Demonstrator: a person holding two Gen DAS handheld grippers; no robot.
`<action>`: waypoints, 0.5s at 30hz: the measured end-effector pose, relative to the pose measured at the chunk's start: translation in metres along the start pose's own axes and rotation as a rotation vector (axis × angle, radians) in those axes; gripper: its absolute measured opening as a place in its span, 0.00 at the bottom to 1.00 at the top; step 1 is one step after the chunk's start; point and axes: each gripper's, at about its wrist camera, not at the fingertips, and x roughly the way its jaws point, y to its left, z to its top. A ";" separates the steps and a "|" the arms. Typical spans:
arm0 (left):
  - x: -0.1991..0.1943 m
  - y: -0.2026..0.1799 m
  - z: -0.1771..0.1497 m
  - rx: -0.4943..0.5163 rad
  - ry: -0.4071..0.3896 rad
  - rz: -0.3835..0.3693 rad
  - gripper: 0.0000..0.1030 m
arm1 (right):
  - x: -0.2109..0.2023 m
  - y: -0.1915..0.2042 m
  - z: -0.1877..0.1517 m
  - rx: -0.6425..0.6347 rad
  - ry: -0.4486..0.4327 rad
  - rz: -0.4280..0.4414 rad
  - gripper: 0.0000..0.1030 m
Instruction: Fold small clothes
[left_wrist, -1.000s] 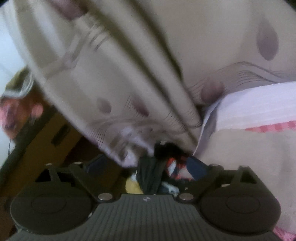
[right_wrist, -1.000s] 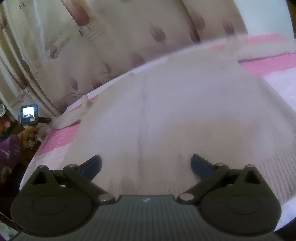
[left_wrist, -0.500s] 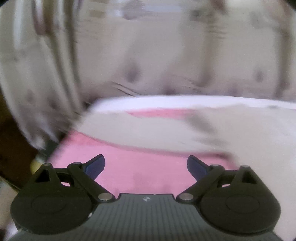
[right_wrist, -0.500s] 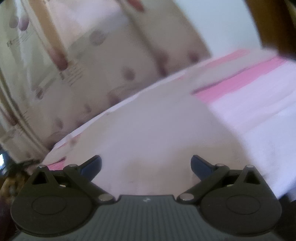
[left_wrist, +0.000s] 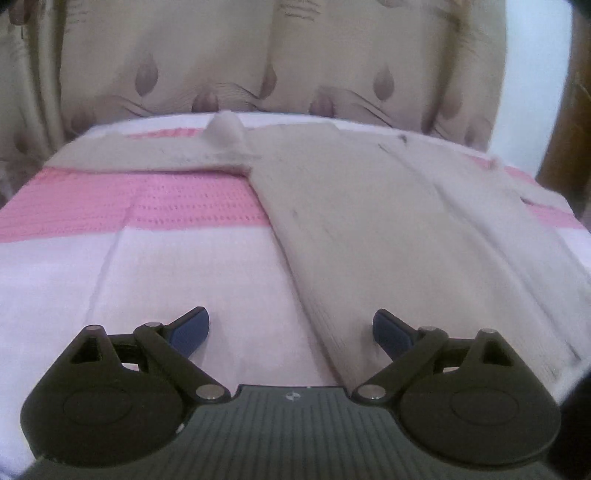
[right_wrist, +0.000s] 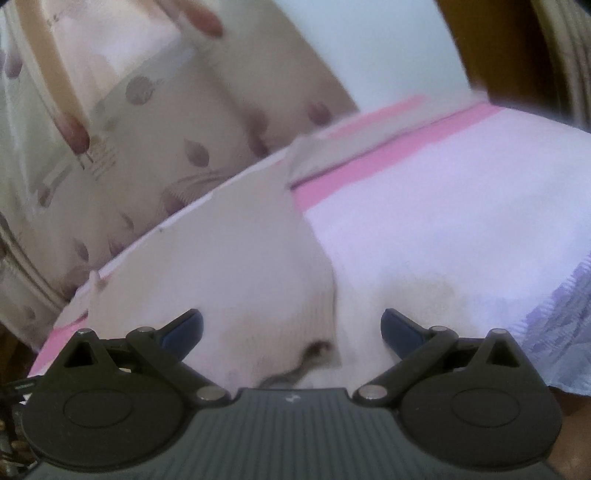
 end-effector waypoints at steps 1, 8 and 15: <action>-0.004 -0.001 -0.004 -0.009 0.008 -0.015 0.91 | 0.002 0.002 -0.001 -0.023 0.014 0.023 1.00; -0.024 -0.022 -0.026 0.003 0.027 -0.054 0.91 | 0.018 0.025 -0.003 -0.236 0.062 0.002 0.59; -0.030 -0.059 -0.043 0.059 -0.024 -0.049 0.88 | 0.018 0.019 0.003 -0.217 0.066 0.017 0.47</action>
